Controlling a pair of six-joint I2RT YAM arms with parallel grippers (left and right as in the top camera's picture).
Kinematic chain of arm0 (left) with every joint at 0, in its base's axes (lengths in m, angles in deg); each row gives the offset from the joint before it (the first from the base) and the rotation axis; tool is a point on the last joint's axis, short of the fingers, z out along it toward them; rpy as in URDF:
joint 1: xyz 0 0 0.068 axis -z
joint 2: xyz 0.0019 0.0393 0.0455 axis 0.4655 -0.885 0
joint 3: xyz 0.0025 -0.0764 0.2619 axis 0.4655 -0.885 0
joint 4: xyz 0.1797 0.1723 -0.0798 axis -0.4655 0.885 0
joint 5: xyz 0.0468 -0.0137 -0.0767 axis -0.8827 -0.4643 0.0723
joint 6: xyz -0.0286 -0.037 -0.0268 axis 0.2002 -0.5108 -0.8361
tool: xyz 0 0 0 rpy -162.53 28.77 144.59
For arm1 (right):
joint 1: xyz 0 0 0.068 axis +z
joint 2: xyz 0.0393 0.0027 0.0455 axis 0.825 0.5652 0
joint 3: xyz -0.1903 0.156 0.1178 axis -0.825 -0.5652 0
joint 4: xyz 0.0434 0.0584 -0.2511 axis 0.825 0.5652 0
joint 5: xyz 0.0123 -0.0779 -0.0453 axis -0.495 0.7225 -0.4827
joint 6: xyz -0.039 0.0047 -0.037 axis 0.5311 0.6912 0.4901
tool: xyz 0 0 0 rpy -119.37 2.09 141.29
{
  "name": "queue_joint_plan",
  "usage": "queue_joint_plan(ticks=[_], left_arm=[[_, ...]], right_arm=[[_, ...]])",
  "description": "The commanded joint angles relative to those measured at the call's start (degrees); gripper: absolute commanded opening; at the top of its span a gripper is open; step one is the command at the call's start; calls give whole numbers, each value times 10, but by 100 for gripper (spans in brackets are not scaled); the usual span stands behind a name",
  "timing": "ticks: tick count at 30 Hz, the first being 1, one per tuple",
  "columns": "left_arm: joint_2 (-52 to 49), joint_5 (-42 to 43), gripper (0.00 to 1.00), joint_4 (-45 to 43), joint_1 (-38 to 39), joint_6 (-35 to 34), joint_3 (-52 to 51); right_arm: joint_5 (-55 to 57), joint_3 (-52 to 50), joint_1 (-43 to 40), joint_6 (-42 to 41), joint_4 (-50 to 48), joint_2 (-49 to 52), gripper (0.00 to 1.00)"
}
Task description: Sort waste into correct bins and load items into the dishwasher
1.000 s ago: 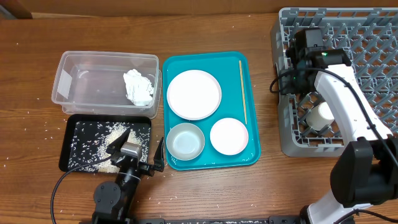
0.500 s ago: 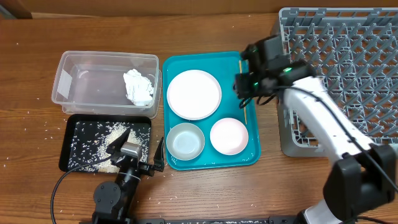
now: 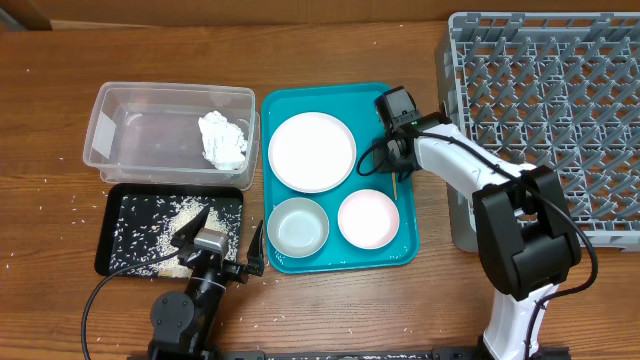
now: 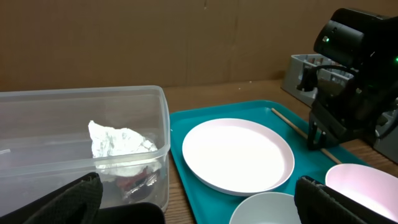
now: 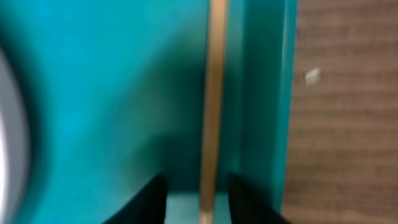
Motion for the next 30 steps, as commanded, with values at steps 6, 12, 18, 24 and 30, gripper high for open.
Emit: queue_joint_plan(ticks=[6, 12, 18, 24, 30], left_arm=[[5, -2, 100, 1, -6, 12, -3], [5, -2, 100, 1, -6, 12, -3], [5, -2, 100, 1, -6, 12, -3], [5, -2, 100, 1, -6, 12, -3], [5, -2, 100, 1, -6, 12, -3]], right_arm=[[-14, 35, 1, -2, 54, -14, 4], [-13, 86, -17, 2, 89, -128, 4], [17, 89, -77, 87, 138, -223, 4], [53, 78, -147, 190, 190, -225, 4], [42, 53, -171, 200, 190, -173, 4]])
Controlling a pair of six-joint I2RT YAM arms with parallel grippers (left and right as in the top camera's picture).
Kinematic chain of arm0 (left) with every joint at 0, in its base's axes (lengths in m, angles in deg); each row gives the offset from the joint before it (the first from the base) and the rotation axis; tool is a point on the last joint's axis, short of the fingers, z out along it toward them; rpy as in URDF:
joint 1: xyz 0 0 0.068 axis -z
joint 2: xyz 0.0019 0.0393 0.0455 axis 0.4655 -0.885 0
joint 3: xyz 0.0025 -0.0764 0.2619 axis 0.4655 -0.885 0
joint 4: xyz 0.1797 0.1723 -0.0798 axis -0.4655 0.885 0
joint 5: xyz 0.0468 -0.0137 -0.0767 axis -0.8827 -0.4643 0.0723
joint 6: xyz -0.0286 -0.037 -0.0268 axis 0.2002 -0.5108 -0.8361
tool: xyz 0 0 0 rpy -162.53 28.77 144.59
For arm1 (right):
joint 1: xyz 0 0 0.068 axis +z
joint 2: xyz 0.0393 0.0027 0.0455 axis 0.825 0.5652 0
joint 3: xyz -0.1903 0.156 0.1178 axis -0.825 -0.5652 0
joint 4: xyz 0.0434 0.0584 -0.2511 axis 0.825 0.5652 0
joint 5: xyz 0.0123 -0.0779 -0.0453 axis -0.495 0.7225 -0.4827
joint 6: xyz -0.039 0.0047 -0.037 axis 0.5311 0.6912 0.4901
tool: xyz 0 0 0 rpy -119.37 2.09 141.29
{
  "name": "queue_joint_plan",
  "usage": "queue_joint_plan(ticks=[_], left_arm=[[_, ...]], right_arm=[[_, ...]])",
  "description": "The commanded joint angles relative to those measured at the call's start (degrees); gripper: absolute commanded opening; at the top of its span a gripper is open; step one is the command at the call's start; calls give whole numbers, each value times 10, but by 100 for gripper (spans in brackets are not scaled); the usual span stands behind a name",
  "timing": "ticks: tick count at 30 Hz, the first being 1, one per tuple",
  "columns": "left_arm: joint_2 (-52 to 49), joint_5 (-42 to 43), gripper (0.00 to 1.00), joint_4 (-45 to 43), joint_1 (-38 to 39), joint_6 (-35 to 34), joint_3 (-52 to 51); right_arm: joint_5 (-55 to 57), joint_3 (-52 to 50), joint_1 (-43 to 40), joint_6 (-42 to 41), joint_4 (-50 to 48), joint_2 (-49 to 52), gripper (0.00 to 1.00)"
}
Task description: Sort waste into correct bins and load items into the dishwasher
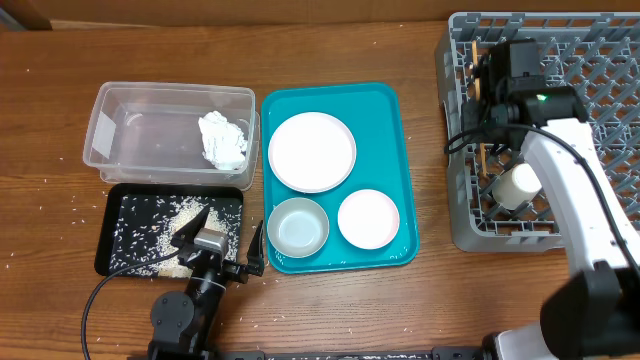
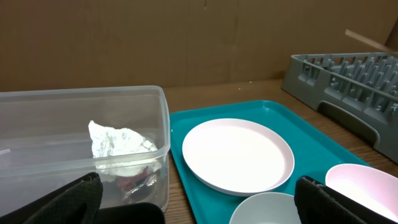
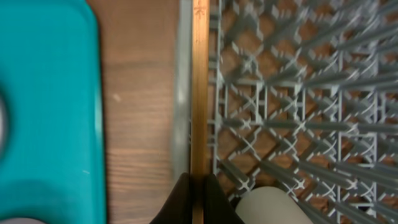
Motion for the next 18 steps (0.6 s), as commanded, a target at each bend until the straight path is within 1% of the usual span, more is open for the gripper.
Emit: queue_joint_plan(ticks=[1, 3, 4, 5, 6, 9, 10, 11, 12, 16, 18], left_arm=[[5, -2, 100, 1, -6, 12, -3], [5, -2, 100, 1, -6, 12, -3], [5, -2, 100, 1, -6, 12, -3], [5, -2, 100, 1, -6, 12, -3], [5, -2, 100, 1, -6, 12, -3], [5, -2, 100, 1, -6, 12, -3], [5, -2, 100, 1, -6, 12, -3], [5, -2, 100, 1, -6, 12, -3], [5, -2, 100, 1, -6, 12, -3], [5, -2, 100, 1, -6, 12, -3], [5, -2, 100, 1, -6, 12, -3]], right_arm=[[14, -14, -1, 28, 1, 40, 4], [28, -14, -1, 27, 0, 59, 4], [29, -14, 1, 26, -1, 63, 7], [28, -12, 2, 19, -1, 63, 26], [21, -7, 5, 9, 3, 59, 36], [-51, 14, 14, -8, 19, 38, 60], [-86, 20, 17, -8, 24, 26, 65], [-125, 22, 19, -8, 28, 8, 74], [-151, 22, 20, -8, 29, -5, 100], [-261, 22, 24, -8, 35, -71, 100], [-353, 22, 24, -10, 40, -98, 100]])
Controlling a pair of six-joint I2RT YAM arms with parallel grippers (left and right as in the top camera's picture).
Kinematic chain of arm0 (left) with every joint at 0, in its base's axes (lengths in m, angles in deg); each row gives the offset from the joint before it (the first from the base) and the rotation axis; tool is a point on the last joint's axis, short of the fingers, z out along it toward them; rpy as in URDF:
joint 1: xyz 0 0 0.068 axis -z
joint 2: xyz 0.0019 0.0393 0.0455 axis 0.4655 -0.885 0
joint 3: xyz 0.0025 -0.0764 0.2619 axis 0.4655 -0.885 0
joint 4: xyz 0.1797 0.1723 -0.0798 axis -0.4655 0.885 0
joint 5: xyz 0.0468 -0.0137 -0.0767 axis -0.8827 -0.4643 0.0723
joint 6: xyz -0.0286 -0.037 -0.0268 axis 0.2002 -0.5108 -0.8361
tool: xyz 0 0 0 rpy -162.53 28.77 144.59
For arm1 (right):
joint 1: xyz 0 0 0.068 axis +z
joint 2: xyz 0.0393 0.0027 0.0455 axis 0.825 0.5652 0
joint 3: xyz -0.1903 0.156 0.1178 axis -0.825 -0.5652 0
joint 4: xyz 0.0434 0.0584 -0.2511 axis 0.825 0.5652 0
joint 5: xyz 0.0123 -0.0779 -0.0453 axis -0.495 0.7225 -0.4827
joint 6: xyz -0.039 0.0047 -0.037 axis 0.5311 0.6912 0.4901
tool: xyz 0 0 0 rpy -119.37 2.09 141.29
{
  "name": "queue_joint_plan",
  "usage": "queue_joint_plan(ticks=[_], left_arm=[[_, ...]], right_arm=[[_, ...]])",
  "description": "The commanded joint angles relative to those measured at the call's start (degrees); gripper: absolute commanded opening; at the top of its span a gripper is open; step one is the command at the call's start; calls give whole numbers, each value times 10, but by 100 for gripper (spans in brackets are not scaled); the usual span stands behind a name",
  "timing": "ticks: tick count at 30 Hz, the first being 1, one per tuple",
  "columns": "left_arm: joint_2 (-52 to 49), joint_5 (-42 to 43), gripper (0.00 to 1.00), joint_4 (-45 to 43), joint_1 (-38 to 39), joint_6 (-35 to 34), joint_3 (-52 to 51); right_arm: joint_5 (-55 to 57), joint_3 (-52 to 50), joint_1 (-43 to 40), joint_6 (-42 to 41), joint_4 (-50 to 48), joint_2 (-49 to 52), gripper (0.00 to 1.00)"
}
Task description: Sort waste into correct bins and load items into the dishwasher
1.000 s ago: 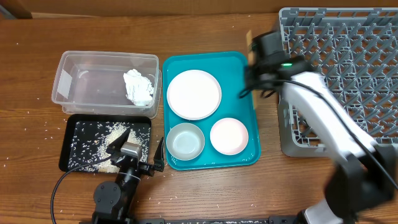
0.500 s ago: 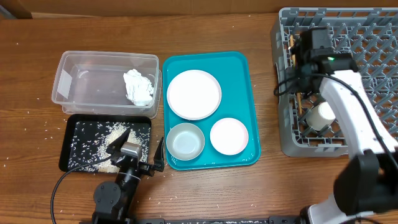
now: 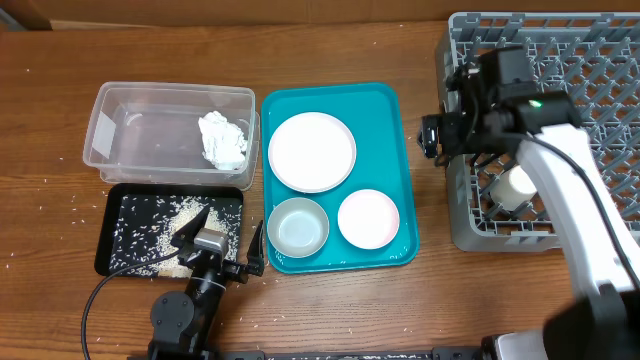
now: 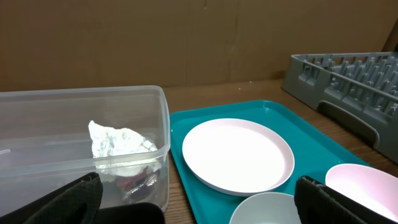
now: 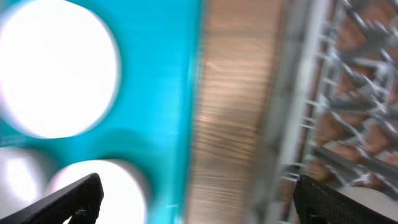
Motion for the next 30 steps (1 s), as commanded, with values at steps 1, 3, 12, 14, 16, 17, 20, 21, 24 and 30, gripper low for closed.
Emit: queue_joint_plan(ticks=[1, 3, 12, 14, 16, 17, 20, 21, 24, 30], left_arm=[[5, -2, 100, 1, -6, 12, -3], [5, -2, 100, 1, -6, 12, -3], [5, -2, 100, 1, -6, 12, -3], [5, -2, 100, 1, -6, 12, -3], [5, -2, 100, 1, -6, 12, -3], [5, -2, 100, 1, -6, 12, -3], [5, -2, 100, 1, -6, 12, -3], [5, -2, 100, 1, -6, 12, -3], [5, -2, 100, 1, -6, 12, -3], [5, -2, 100, 1, -6, 12, -3]], right_arm=[[-195, 26, 0, -5, 13, -63, 100], [-226, 25, 0, -5, 43, -64, 100], [-210, -126, 29, -13, 63, -63, 75], [-203, -175, 45, -43, 21, -63, 71], [-191, -213, 63, -58, -24, -63, 69], [-170, -233, 78, -67, -52, -63, 69], [-80, -277, 126, -118, -115, -58, 68], [-60, -286, 140, -130, -129, -55, 67], [6, -294, 173, -166, -162, -37, 61], [39, -294, 177, -186, -184, 10, 52]])
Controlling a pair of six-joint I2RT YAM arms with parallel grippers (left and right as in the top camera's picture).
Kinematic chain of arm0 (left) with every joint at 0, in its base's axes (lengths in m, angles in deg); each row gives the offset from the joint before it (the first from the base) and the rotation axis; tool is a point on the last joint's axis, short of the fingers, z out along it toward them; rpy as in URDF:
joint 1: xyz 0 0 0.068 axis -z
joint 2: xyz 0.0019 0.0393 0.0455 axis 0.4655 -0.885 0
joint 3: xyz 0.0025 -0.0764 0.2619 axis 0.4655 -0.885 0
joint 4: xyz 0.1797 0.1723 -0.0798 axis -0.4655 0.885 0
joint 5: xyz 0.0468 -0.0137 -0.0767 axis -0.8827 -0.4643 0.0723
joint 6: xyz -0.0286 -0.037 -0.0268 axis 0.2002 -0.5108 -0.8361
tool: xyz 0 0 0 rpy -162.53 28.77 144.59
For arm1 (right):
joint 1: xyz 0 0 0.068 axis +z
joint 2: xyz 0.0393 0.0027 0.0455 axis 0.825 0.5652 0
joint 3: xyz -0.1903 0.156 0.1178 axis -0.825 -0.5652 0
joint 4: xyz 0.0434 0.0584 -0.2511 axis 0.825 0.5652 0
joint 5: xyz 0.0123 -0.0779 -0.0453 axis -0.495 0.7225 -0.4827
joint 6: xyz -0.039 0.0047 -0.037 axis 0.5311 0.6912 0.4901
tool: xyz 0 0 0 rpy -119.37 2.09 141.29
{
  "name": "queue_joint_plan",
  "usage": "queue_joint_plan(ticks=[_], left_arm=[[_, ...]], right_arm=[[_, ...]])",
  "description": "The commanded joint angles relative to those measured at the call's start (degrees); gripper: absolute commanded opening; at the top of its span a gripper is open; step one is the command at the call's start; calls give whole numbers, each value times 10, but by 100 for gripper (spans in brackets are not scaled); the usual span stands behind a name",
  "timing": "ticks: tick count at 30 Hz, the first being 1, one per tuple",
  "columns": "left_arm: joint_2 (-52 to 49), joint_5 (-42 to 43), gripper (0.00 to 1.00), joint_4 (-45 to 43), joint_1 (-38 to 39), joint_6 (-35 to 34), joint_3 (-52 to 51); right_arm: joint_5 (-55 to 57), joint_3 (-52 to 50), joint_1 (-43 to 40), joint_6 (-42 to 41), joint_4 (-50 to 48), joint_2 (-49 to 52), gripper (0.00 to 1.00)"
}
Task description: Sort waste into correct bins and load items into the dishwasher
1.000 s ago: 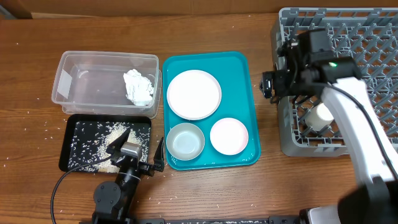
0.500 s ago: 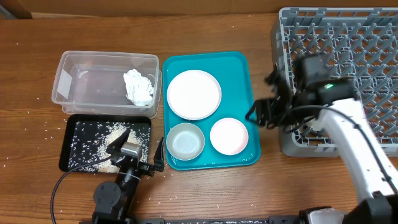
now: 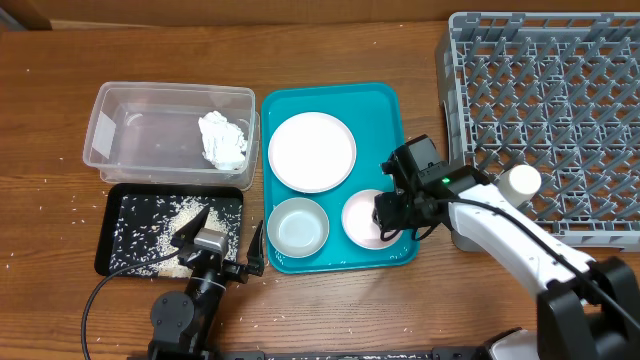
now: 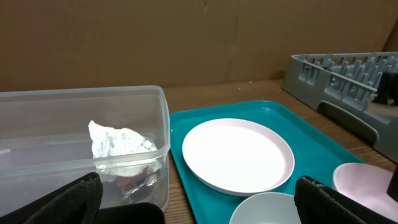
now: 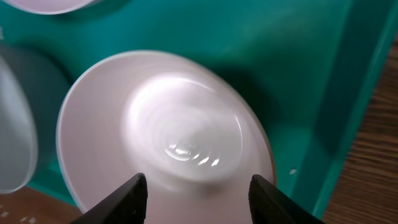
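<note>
On the teal tray [image 3: 385,110] lie a white plate [image 3: 311,151], a pale grey bowl [image 3: 298,226] and a pink bowl [image 3: 362,222]. My right gripper [image 3: 392,215] hangs open just over the pink bowl [image 5: 168,137], one finger on each side and nothing held. The grey dish rack [image 3: 560,90] at the right holds a white cup [image 3: 520,181]. My left gripper [image 3: 228,262] rests open at the table's front, facing the plate [image 4: 237,155] and the grey bowl [image 4: 273,211]. No chopstick can be made out.
A clear plastic bin [image 3: 170,130] holding crumpled white paper [image 3: 222,140] stands left of the tray. A black tray [image 3: 150,225] scattered with rice lies in front of it. Loose rice grains dot the wooden table [image 3: 330,50].
My right gripper was open beside the rack's left edge. It is now low over the pink bowl on the tray, still open. The left arm has not moved.
My right gripper stood over a wooden chopstick at the tray's right edge. Then it held the chopstick over the rack's left side. After that it was open and empty beside the rack. Now it is over the pink bowl.
</note>
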Motion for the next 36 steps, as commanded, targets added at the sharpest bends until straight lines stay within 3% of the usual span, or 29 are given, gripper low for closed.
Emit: queue_joint_plan(ticks=[1, 9, 14, 23, 25, 29, 31, 36], left_arm=[[5, -2, 100, 1, -6, 12, -3], [5, -2, 100, 1, -6, 12, -3], [5, -2, 100, 1, -6, 12, -3], [5, -2, 100, 1, -6, 12, -3], [5, -2, 100, 1, -6, 12, -3], [5, -2, 100, 1, -6, 12, -3], [5, -2, 100, 1, -6, 12, -3], [5, -2, 100, 1, -6, 12, -3]], right_arm=[[49, -2, -2, -28, -3, 30, 50], [17, 15, 0, 9, 31, -28, 49], [87, 16, -14, -21, 59, -82, 49], [105, -7, -33, -28, 53, -22, 42], [105, -12, -33, -38, 40, 0, 39], [58, -12, -33, -43, 30, 22, 20], [42, -10, -33, -43, 32, 20, 4], [71, 18, -33, -71, 61, -22, 4]])
